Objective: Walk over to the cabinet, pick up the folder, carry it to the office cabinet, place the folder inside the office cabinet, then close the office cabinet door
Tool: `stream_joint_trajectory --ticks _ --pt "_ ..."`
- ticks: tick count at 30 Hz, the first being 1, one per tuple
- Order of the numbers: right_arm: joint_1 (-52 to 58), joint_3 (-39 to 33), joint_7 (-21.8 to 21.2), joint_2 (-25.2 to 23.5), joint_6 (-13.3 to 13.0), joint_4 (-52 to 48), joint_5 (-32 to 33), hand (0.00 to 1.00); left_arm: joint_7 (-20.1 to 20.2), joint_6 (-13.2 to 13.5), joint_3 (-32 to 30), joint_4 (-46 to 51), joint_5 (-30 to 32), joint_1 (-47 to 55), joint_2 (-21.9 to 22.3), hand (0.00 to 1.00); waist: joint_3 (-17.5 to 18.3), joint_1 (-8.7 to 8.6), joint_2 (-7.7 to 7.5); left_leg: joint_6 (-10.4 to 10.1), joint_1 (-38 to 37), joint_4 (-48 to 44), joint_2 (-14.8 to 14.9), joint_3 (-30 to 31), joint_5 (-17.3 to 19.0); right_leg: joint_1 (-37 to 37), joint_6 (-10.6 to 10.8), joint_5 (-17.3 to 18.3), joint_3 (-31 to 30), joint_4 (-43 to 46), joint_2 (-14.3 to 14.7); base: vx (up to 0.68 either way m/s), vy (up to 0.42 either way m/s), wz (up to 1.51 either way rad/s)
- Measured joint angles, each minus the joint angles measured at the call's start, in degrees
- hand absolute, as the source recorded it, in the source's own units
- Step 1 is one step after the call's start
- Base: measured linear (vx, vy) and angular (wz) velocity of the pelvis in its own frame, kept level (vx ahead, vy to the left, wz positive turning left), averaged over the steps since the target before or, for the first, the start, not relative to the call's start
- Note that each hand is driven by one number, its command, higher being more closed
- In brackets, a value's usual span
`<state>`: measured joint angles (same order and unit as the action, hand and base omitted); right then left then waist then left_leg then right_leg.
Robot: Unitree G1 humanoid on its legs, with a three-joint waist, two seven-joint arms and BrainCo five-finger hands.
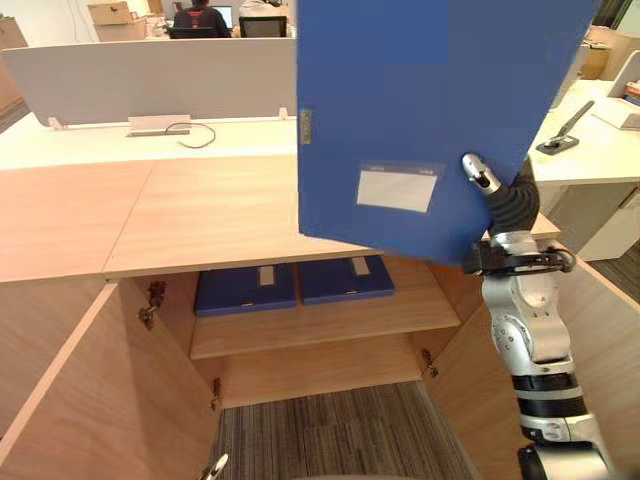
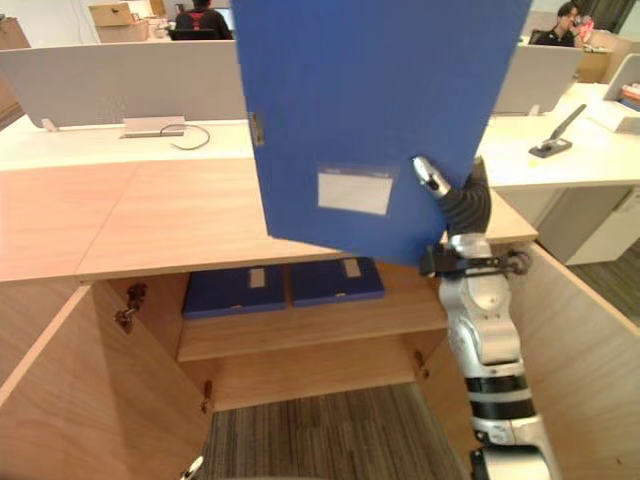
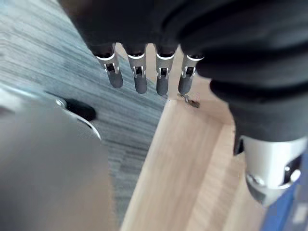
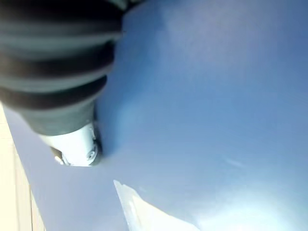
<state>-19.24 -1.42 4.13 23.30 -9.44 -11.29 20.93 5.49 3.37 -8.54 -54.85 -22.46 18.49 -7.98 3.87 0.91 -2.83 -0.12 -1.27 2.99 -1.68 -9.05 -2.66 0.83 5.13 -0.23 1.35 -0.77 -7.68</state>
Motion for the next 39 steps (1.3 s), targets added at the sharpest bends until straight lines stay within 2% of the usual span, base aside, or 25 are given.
stream_joint_trajectory --ticks 2,3,5,8,9,11,15,21,22,24,26,27,28,29,30,31,32,33,36,39 --pt "1.5 2.3 0.2 -1.5 -1.4 -4.7 -10.4 1.00 -1.3 0.0 -3.0 -2.3 7.7 -0.2 0.2 0.00 0.0 -0.16 -0.44 0.0 -0.1 0.0 0.0 0.0 0.0 0.1 0.0 0.0 0.0 0.2 0.1 0.00 0.000 0.00" --pt "1.9 3.5 -0.1 -1.5 -1.8 -5.3 -13.5 1.00 -1.6 0.0 -3.7 -2.6 10.1 -0.3 0.3 0.00 0.0 -0.16 -0.51 0.0 -0.1 0.0 0.0 0.0 0.0 0.1 0.0 0.0 0.0 0.2 0.1 0.00 0.000 0.00" --pt "3.8 10.8 -2.4 -0.9 -2.2 -5.9 -21.7 1.00 -2.2 0.2 -5.3 -3.7 16.3 -0.2 0.6 0.00 0.1 -0.12 -0.67 0.0 -0.3 0.1 0.0 0.0 0.0 0.1 0.0 0.0 0.0 0.3 0.1 0.00 0.000 0.00" --pt "6.2 21.4 -6.5 1.1 -2.2 -3.9 -25.0 1.00 -2.1 0.5 -6.2 -4.5 18.5 0.2 0.7 0.00 0.2 0.22 -0.82 -0.4 -0.9 0.9 0.0 0.2 0.1 0.1 0.0 0.1 0.0 0.5 0.0 0.00 0.000 0.00" --pt "6.8 27.3 -10.1 3.3 -2.5 -1.2 -28.3 1.00 -1.9 0.9 -6.1 -5.5 19.0 -0.1 0.4 0.00 0.1 0.57 -1.00 -0.4 -0.9 1.0 -0.1 0.5 0.0 0.1 0.0 0.1 0.0 0.5 -0.1 0.00 0.000 0.00" --pt "6.8 32.9 -13.5 6.2 -3.0 3.0 -32.3 1.00 -1.8 1.1 -6.1 -6.1 19.5 -0.1 0.2 0.00 -0.1 1.27 -1.41 -0.4 -0.9 1.0 -0.3 0.8 0.0 0.1 0.1 0.1 0.0 0.6 -0.3 0.00 0.000 0.00" --pt "6.4 39.8 -18.5 11.7 -2.9 11.7 -35.2 1.00 -1.5 1.1 -5.4 -7.4 20.2 0.0 -0.1 0.00 -0.8 2.53 -1.54 -0.3 -0.8 1.1 -1.0 1.4 0.0 0.1 0.1 0.1 0.0 0.6 -0.8 0.01 0.035 0.05" --pt "2.6 46.2 -21.3 14.2 -3.0 21.2 -38.0 1.00 -1.6 1.3 -3.4 -7.6 20.7 -1.1 -0.6 0.00 -3.0 2.98 -1.32 0.0 -0.7 0.9 -1.2 1.9 -0.3 0.1 0.1 0.1 0.1 0.3 -0.6 0.01 0.006 0.01" --pt "2.2 46.2 -21.4 14.2 -2.9 23.5 -40.1 1.00 -1.8 1.5 -2.9 -7.5 20.7 -1.7 -0.7 0.00 -4.4 3.22 -0.75 0.1 -0.2 0.5 -1.2 2.4 -0.3 0.1 0.2 0.1 0.3 0.2 -0.6 0.00 -0.003 0.08" --pt "1.0 46.1 -21.4 14.2 -2.9 26.8 -40.5 1.00 -2.1 1.7 -2.7 -7.4 20.8 -2.5 -0.6 0.00 -5.9 3.23 -0.53 0.3 0.7 -0.7 -1.3 3.2 -0.2 -0.1 0.3 -0.1 0.7 0.2 -0.7 -0.02 -0.002 0.17" --pt "-1.1 45.3 -21.0 14.1 -2.3 31.4 -42.8 1.00 -2.5 1.9 -1.7 -5.2 20.7 -3.8 -0.2 0.00 -10.1 3.34 0.47 1.0 4.2 -6.9 -1.2 4.5 2.3 -0.2 0.4 -0.5 1.7 0.3 -0.9 -0.06 0.012 0.23" --pt "-2.8 44.1 -20.6 13.8 -1.4 34.2 -43.7 1.00 -2.8 2.2 -1.7 -3.9 20.4 -4.9 0.5 0.00 -13.0 3.52 1.92 0.8 7.9 -13.5 -0.6 5.2 5.0 -1.0 0.4 -0.7 1.8 1.1 -0.6 -0.09 0.025 0.09" --pt "-3.3 42.7 -20.3 13.4 -0.9 35.5 -44.0 1.00 -2.9 2.3 -1.7 -3.5 20.2 -5.4 0.9 0.00 -14.0 3.62 2.83 1.0 10.4 -16.8 -0.1 5.4 6.3 -2.1 0.4 -0.8 1.8 1.8 -0.2 -0.17 0.049 0.02" --pt "-5.3 38.3 -19.1 11.2 -0.1 40.0 -44.0 1.00 -3.5 2.6 -1.7 -2.8 19.9 -6.9 1.9 0.00 -17.1 3.93 5.41 1.2 15.5 -23.1 1.1 6.6 8.4 -5.0 0.3 -0.9 1.8 3.9 1.0 -0.16 0.043 -0.05" --pt "-6.4 36.3 -18.3 10.2 0.8 41.8 -43.2 1.00 -4.0 2.7 -1.6 -2.6 19.8 -7.7 2.2 0.00 -18.6 3.98 6.35 1.4 16.9 -24.8 1.5 7.1 8.8 -6.2 0.3 -0.9 1.7 4.9 1.3 -0.17 0.043 -0.08" --pt "-8.8 33.0 -16.0 8.5 2.2 44.9 -40.5 1.00 -4.5 2.8 -0.8 -2.3 19.7 -8.9 2.8 0.00 -21.5 4.14 7.77 1.3 19.4 -26.7 2.1 7.3 8.9 -8.6 0.3 -0.8 1.6 7.2 1.6 -0.11 0.018 -0.10" --pt "-10.1 31.4 -14.9 7.7 3.0 45.8 -39.1 1.00 -4.8 2.9 -0.2 -1.5 19.7 -9.3 3.1 0.00 -22.9 4.25 8.27 1.3 20.4 -27.4 2.3 7.2 8.9 -10.1 0.4 -0.7 1.4 8.5 1.6 -0.21 0.019 -0.17" --pt "-12.4 28.6 -12.2 6.5 4.4 46.2 -34.8 1.00 -5.5 3.3 1.6 0.0 20.1 -9.9 3.7 0.00 -25.5 4.45 9.18 1.3 23.2 -28.9 2.5 6.7 8.9 -14.4 0.5 0.5 0.7 12.9 1.5 -0.22 0.007 -0.21" --pt "-15.1 25.2 -9.0 3.8 5.9 43.1 -26.5 1.00 -6.2 3.9 2.8 2.8 20.4 -10.0 3.8 0.00 -28.9 4.96 9.11 1.2 27.8 -33.5 2.2 5.1 10.5 -23.5 0.5 5.4 -1.3 25.0 0.4 -0.26 -0.039 -0.13" --pt "-17.0 24.9 -6.7 2.8 5.8 37.5 -18.2 1.00 -6.4 3.9 2.8 3.8 20.0 -9.9 3.9 0.00 -29.7 4.99 8.86 1.4 34.1 -39.8 2.2 3.6 12.5 -32.0 0.7 9.1 -3.3 34.8 -0.4 -0.14 -0.050 -0.13"
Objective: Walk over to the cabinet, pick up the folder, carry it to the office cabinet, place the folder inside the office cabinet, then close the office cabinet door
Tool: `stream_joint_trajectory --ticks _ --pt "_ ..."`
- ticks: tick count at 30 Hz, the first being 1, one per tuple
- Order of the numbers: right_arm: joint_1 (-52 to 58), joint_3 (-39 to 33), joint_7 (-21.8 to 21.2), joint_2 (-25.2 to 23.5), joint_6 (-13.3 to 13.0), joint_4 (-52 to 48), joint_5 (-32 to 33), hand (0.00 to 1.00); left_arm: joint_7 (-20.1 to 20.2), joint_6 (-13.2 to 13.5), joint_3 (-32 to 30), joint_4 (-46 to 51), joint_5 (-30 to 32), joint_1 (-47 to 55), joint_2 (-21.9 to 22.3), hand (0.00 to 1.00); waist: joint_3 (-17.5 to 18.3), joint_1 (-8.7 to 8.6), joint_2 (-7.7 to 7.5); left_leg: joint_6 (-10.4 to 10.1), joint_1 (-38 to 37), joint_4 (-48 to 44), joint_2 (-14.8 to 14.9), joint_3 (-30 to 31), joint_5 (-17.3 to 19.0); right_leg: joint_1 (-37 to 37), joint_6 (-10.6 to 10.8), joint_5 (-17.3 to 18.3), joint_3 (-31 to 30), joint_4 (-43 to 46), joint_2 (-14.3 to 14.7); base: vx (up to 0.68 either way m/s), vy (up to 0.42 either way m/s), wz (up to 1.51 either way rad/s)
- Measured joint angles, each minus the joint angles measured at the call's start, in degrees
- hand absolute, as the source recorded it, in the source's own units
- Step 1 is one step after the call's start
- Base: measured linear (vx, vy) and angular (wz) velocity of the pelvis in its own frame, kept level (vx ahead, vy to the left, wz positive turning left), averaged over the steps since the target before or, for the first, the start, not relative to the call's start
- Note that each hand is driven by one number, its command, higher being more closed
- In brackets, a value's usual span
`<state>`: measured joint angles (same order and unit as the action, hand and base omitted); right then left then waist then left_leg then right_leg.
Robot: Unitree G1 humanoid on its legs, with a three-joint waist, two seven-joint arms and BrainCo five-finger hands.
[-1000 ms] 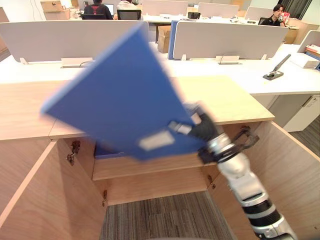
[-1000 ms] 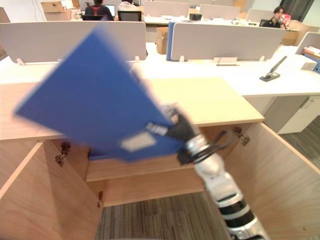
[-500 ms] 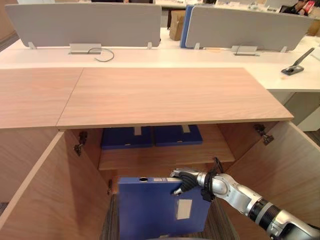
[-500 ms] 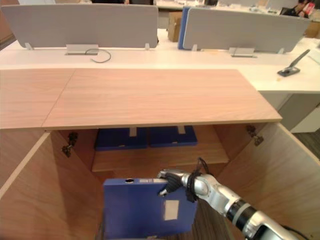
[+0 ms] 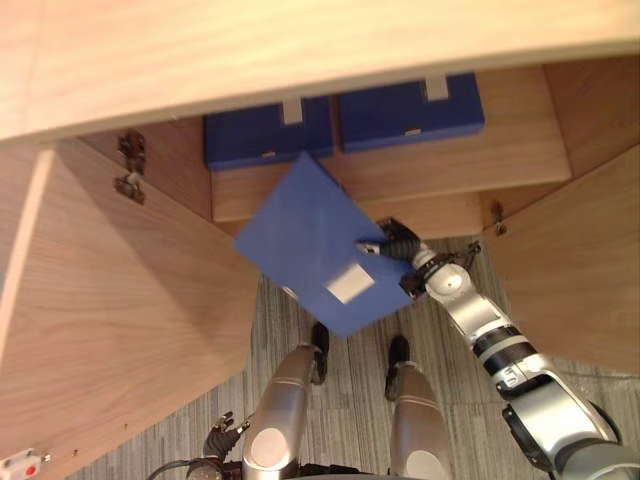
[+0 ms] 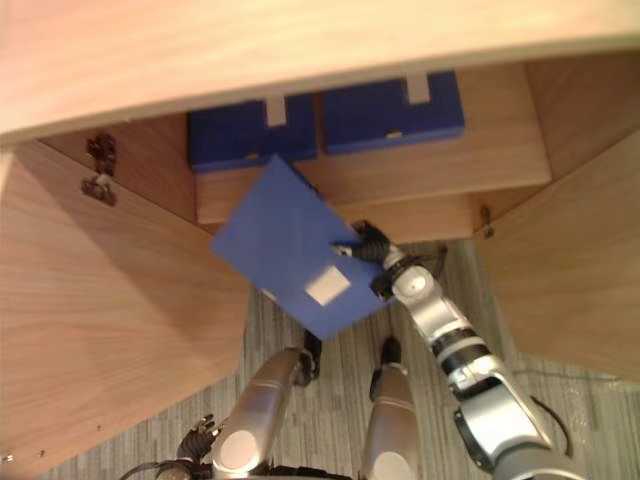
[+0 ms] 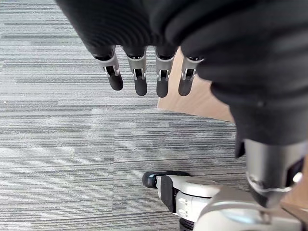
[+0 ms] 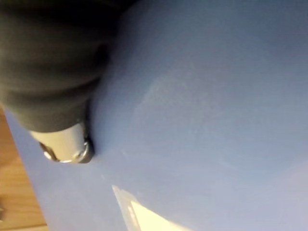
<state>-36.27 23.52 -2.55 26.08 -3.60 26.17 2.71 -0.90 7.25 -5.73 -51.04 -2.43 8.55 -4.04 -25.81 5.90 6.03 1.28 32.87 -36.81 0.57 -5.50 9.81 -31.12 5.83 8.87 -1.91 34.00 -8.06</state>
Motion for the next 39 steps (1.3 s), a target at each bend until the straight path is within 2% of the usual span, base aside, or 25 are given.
stream_joint_trajectory --ticks 1,4,5,9,13,18,21,22,24,27,30,32,35,38,39 --pt "-0.9 -0.8 0.7 -0.4 0.0 -2.7 2.2 1.00 -0.1 0.0 -0.1 0.4 -0.5 0.0 0.1 0.00 -0.4 -0.02 0.01 0.1 2.7 -2.7 0.3 -0.5 0.9 -3.2 0.1 1.0 -0.7 3.3 0.0 -0.14 -0.072 -0.20" --pt "-1.6 -4.6 2.9 -1.2 0.0 -8.3 2.8 1.00 -0.3 0.0 -1.3 1.1 -2.6 0.0 0.4 0.00 -1.0 0.02 -0.38 -0.1 9.2 -8.6 1.8 -0.7 2.8 -9.7 -0.1 2.7 -1.3 8.9 1.1 -0.14 -0.075 -0.16" --pt "-2.1 -6.4 3.7 -1.3 0.0 -9.8 2.9 1.00 -0.5 0.0 -2.0 1.2 -2.9 -0.1 0.4 0.00 -1.4 -0.03 -0.97 -0.2 11.6 -10.6 2.3 -0.7 3.3 -12.2 -0.2 3.3 -1.4 10.9 1.4 -0.10 -0.044 -0.12" --pt "-2.5 -10.3 5.5 -0.8 0.0 -10.9 3.7 1.00 -1.3 -0.1 -2.5 2.1 -3.9 -0.4 0.2 0.00 -2.1 0.06 -2.04 -0.2 17.7 -14.2 2.9 -0.1 3.7 -18.4 0.1 4.0 -1.3 14.8 1.8 -0.09 -0.028 0.00" --pt "-3.1 -11.1 6.3 0.2 0.1 -10.8 10.4 1.00 -1.4 0.0 -2.5 2.5 -4.1 -0.5 -0.1 0.00 -2.4 0.10 -2.44 0.1 21.7 -15.7 2.9 0.4 3.5 -22.1 0.1 4.1 -0.9 16.4 1.8 -0.03 0.009 0.04" --pt "-7.8 -14.6 8.0 -2.0 0.0 -10.0 22.8 1.00 -1.7 0.0 -2.3 5.6 -4.9 -0.5 -0.3 0.00 -2.6 0.47 -2.72 -0.5 23.1 -15.0 2.3 1.4 2.9 -22.9 0.0 4.1 0.2 16.2 1.1 0.00 0.000 0.13" --pt "-15.7 -16.2 9.9 -3.5 -0.8 -7.6 35.9 1.00 -2.3 0.2 -2.2 6.8 -6.8 -0.5 -0.2 0.00 -2.6 0.58 -2.76 -0.6 22.9 -12.8 2.1 1.1 1.9 -22.9 -1.0 3.4 0.5 14.8 0.6 0.01 -0.010 0.08" --pt "-17.1 -16.7 9.9 -3.9 -1.1 -7.4 38.1 1.00 -2.5 0.1 -2.2 6.8 -7.2 -0.5 -0.1 0.00 -2.6 0.61 -2.76 -0.3 22.8 -12.5 2.1 1.1 1.6 -22.9 -1.1 3.3 0.5 14.6 0.6 0.04 -0.015 0.06" --pt "-21.6 -17.7 10.0 -4.8 -2.8 -6.0 46.1 1.00 -2.9 0.1 -2.2 7.3 -7.8 -0.5 0.0 0.00 -2.6 0.75 -2.77 -0.3 22.1 -10.9 1.7 1.0 1.0 -22.5 -1.2 3.3 0.6 13.9 0.1 0.06 -0.022 0.09" --pt "-23.9 -17.7 10.7 -4.9 -3.0 -4.5 51.9 1.00 -3.7 0.1 -2.3 8.0 -8.9 -0.5 0.3 0.00 -2.6 1.06 -2.82 -0.5 21.0 -9.4 1.7 1.5 0.6 -21.1 -1.5 3.1 1.6 12.6 0.0 0.07 -0.025 0.09" --pt "-24.6 -17.9 11.2 -6.2 -3.3 -3.9 62.0 1.00 -4.4 0.2 -2.3 8.9 -9.0 -0.5 0.5 0.00 -2.5 1.15 -3.02 -0.8 19.4 -7.3 1.4 2.0 0.0 -19.4 -1.5 3.1 2.4 11.2 -0.2 0.08 -0.027 0.11" --pt "-26.0 -18.1 11.5 -7.6 -5.0 -4.0 67.3 1.00 -4.5 0.2 -2.3 9.0 -9.2 -0.5 0.5 0.00 -2.4 1.12 -3.03 -0.9 18.8 -6.4 1.2 2.0 -0.2 -18.8 -1.6 3.1 2.6 10.6 -0.3 0.06 -0.017 0.06" --pt "-27.8 -22.1 13.2 -9.7 -8.5 -4.0 73.9 1.00 -5.2 0.1 -2.3 9.0 -9.6 -0.5 0.6 0.00 -2.3 1.16 -3.02 -1.2 17.9 -5.4 1.0 2.9 -0.6 -17.5 -1.6 3.1 3.4 9.7 -0.4 0.05 -0.020 0.12" --pt "-29.6 -24.8 15.6 -10.9 -12.8 -3.3 75.7 1.00 -5.9 0.1 -2.6 9.0 -9.9 -0.5 0.9 0.00 -2.3 1.27 -3.02 -1.3 17.9 -4.6 0.7 3.0 -1.1 -17.5 -1.8 3.1 3.6 9.4 -0.7 0.02 -0.011 0.08" --pt "-30.1 -24.9 16.3 -10.9 -13.3 -2.7 75.7 1.00 -6.2 0.1 -2.6 9.0 -9.9 -0.5 0.9 0.00 -2.3 1.25 -3.01 -1.2 17.9 -4.5 0.6 3.0 -1.2 -17.5 -1.8 3.1 3.7 9.4 -0.7 0.00 -0.005 0.04"
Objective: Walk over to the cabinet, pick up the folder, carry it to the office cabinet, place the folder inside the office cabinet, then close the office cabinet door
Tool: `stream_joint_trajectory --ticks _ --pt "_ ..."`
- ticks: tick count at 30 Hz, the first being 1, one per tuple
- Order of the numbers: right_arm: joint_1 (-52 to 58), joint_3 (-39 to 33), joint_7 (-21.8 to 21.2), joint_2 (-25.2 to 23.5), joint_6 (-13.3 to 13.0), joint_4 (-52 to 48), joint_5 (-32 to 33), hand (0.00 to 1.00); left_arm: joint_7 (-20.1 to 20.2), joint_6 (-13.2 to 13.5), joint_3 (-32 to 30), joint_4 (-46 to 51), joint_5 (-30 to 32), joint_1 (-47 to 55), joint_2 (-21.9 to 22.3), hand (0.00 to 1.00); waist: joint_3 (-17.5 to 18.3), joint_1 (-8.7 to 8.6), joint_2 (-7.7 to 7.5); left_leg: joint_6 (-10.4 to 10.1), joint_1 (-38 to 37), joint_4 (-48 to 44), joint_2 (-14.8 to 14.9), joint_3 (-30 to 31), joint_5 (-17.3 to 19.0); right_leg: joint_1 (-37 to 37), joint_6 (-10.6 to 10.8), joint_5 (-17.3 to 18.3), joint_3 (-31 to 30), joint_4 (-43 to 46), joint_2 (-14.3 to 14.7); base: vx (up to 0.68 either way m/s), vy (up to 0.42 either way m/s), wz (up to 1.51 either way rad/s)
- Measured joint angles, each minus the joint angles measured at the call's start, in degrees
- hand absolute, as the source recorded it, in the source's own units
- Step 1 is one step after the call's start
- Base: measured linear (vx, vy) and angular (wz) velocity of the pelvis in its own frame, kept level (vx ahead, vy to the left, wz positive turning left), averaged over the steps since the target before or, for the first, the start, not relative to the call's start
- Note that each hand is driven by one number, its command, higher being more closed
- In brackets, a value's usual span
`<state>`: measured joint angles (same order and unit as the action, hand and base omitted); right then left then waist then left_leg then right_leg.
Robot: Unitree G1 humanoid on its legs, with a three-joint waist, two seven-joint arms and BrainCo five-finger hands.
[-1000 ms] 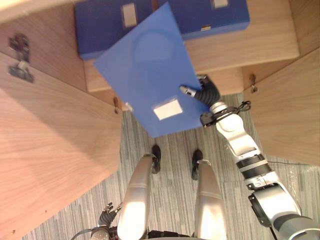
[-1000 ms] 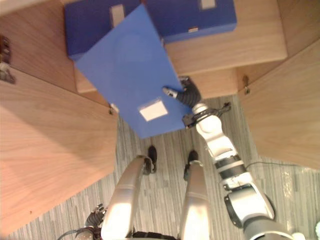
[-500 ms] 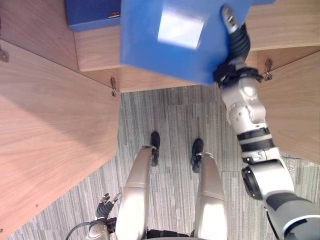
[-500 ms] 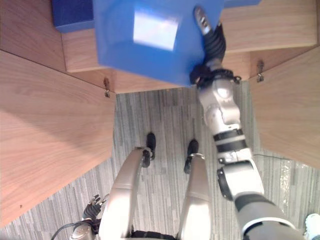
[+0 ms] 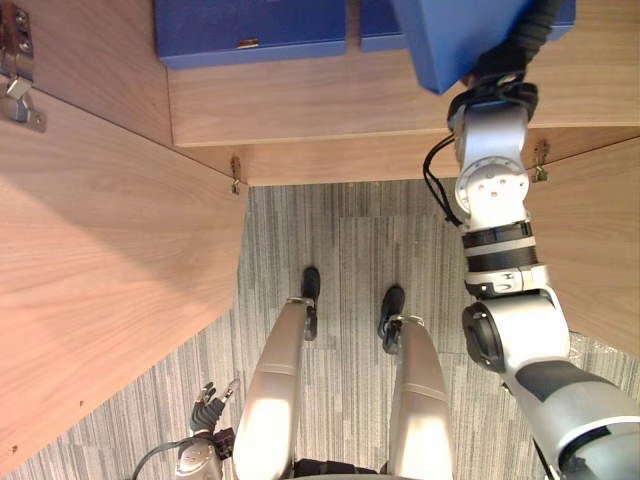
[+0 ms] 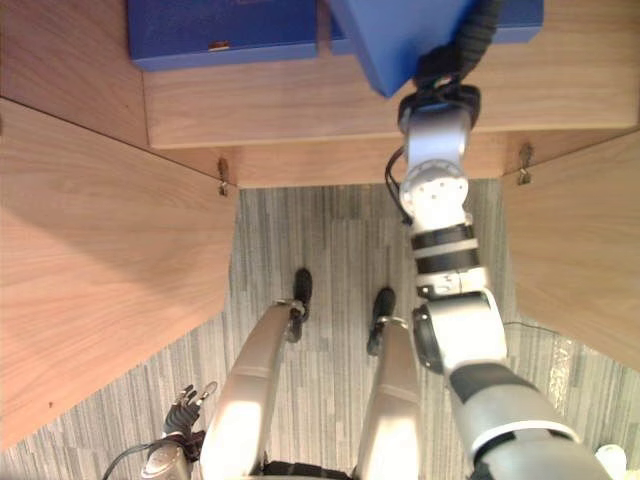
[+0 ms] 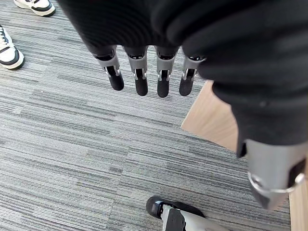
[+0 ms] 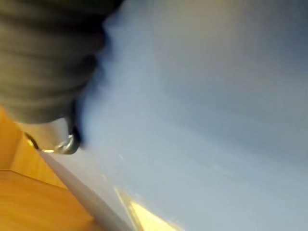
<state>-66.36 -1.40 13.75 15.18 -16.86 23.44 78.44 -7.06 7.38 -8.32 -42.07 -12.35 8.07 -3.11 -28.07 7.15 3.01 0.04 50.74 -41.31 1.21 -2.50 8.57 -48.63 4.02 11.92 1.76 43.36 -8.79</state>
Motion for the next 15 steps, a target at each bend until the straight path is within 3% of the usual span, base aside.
stream_joint_trajectory --ticks 3,15 --pt "-4.1 -2.0 2.3 -0.5 -1.3 4.2 0.1 1.00 -0.6 -0.1 -1.2 0.0 0.0 0.0 0.7 0.00 0.1 -0.08 0.11 -0.1 0.2 0.2 0.0 0.3 -0.3 0.0 -0.2 -0.1 0.4 -0.1 0.0 -0.01 -0.015 0.03" --pt "-13.4 -2.0 7.2 -2.2 -1.4 14.8 3.9 1.00 -2.8 -0.8 -2.8 -0.5 -1.5 -2.4 2.8 0.00 0.5 0.35 0.46 -2.1 0.3 4.4 -0.4 3.4 -3.9 0.1 -2.0 -0.8 3.9 -1.4 0.0 -0.02 -0.060 0.12"
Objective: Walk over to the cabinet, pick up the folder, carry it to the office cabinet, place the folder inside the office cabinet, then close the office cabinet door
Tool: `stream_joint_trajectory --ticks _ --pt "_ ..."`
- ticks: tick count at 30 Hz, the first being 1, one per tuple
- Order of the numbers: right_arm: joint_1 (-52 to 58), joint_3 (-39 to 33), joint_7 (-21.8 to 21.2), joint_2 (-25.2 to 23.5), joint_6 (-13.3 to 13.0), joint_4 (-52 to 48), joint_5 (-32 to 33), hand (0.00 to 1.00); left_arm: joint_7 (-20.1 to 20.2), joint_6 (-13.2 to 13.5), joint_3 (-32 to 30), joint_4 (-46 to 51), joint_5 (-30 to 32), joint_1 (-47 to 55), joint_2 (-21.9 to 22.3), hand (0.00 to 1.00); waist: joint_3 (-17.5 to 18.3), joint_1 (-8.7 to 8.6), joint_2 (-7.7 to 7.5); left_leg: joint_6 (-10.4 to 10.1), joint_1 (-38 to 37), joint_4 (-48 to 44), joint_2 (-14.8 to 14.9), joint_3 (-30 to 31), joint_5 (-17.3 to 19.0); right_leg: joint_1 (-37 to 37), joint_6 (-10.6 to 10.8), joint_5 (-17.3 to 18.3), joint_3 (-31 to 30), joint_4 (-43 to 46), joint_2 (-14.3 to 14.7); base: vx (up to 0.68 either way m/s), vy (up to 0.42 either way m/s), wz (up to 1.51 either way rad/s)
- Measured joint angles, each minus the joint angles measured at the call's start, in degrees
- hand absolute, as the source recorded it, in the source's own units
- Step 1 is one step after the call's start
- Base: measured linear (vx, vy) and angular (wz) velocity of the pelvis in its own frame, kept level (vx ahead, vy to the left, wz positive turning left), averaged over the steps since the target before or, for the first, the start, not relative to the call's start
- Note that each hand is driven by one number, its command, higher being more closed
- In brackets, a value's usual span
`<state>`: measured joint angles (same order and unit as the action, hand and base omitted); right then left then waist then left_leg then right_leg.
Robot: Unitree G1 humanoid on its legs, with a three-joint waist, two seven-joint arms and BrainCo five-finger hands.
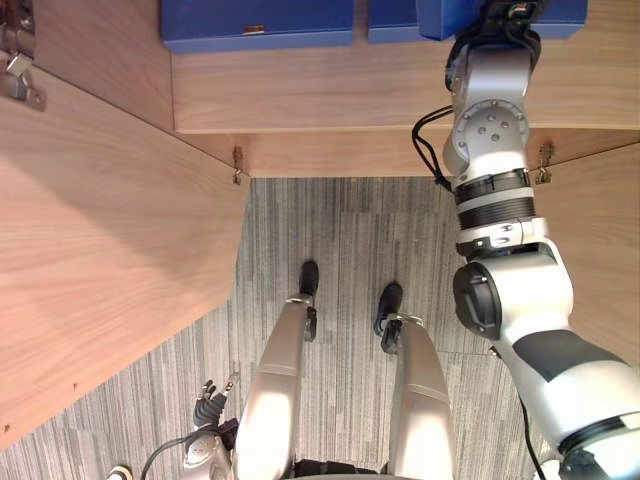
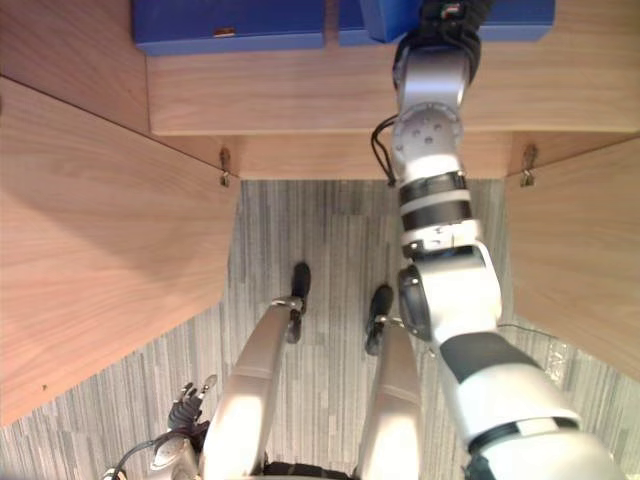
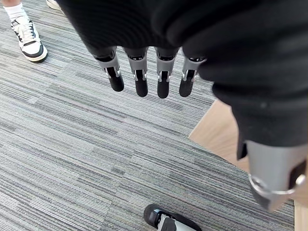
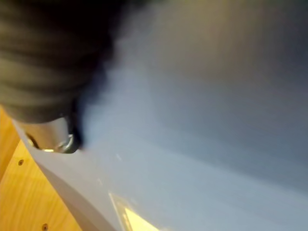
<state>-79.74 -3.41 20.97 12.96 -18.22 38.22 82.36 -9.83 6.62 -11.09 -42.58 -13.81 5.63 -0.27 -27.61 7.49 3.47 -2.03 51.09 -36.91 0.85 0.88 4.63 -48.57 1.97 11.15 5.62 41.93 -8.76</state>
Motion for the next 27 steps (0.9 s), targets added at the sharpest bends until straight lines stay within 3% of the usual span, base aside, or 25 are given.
stream_joint_trajectory --ticks 3,18,27 --pt "0.0 -0.8 0.5 0.0 -0.2 0.6 0.0 1.00 -0.4 -0.1 0.5 0.0 -0.6 0.0 -0.1 0.00 0.2 0.11 0.37 -0.4 -0.1 0.4 -0.2 1.1 -0.5 0.5 -0.6 0.3 1.0 0.3 -0.1 -0.04 -0.052 0.17" --pt "0.2 -6.6 1.3 -1.5 -7.8 -0.3 2.0 1.00 -0.6 -0.1 4.5 0.6 -2.2 0.0 -1.5 0.00 1.2 2.85 2.09 -1.0 -0.4 2.1 -0.7 2.3 -1.9 0.5 -1.4 0.7 2.3 0.7 -0.6 -0.01 -0.017 0.05" --pt "0.8 -9.1 2.9 -1.7 -10.1 -1.4 2.0 1.00 -1.0 -0.3 4.5 0.0 -2.5 0.0 -1.3 0.00 1.8 3.02 3.19 -1.1 -1.2 3.8 -1.5 3.4 -2.8 1.7 -1.7 0.9 3.9 0.5 -1.5 -0.01 0.002 0.10"
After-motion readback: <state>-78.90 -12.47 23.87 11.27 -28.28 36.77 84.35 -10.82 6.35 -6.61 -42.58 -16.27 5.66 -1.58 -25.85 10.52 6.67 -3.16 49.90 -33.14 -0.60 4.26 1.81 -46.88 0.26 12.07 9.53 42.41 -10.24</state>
